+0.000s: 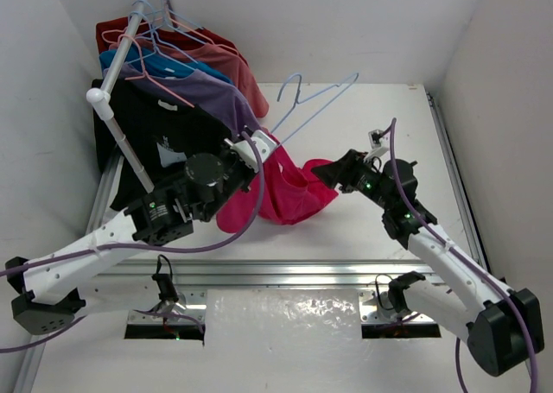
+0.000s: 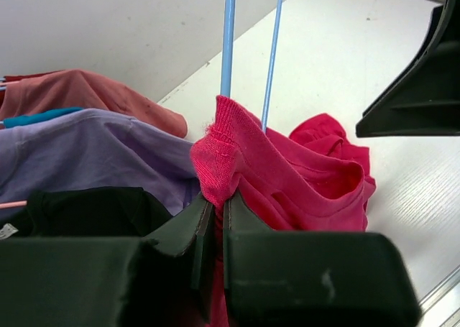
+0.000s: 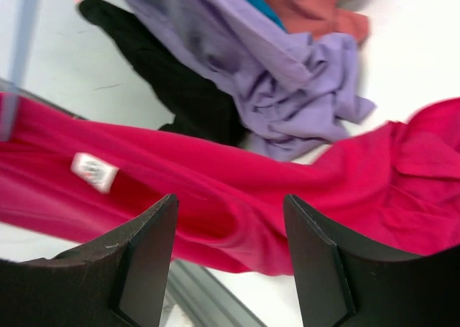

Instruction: Place the t-shirt on the hanger

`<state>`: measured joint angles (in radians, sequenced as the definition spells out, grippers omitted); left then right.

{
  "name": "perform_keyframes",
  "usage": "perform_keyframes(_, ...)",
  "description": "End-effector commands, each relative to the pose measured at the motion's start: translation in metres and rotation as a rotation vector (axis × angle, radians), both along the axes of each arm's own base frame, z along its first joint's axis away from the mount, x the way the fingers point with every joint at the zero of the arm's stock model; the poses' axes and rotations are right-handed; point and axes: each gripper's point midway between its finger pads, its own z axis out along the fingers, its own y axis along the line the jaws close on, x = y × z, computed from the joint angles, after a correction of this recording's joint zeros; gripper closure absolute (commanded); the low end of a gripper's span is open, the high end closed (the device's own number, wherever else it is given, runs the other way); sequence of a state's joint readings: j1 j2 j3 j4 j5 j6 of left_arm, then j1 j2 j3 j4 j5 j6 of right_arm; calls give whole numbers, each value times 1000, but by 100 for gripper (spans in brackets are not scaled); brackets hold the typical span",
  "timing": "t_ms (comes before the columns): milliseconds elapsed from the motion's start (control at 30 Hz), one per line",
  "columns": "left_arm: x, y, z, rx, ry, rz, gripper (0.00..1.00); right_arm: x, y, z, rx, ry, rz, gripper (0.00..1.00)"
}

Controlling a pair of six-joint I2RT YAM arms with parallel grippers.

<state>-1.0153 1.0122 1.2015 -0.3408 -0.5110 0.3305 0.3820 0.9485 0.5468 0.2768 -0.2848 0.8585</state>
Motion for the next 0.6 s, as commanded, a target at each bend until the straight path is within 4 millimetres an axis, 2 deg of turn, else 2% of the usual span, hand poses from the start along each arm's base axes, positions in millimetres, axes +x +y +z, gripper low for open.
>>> perform_keyframes(0,3,-11,18,-91,-31,-16,100,-2,17,26,70,-61,81,39)
perform_keyframes(200,3,-13,18,-98,-30,-16,100,-1,32,-6,13,16,112,40)
perform_keyframes(300,5,-14,16,-93,-30,-15,100,-12,49,-21,-12,50,166,41)
perform_keyframes(433,6,-15,14,-88,-26,-16,100,-21,63,-32,-22,73,220,45)
perform_keyframes(500,5,-14,15,-95,-25,-16,100,-22,66,-37,-28,82,225,54)
perform_keyframes(533,5,-14,15,-99,-26,-17,100,-19,65,-42,-29,96,206,63)
perform_keyframes(567,4,-13,17,-105,-28,-11,100,-18,62,-48,-36,108,188,98)
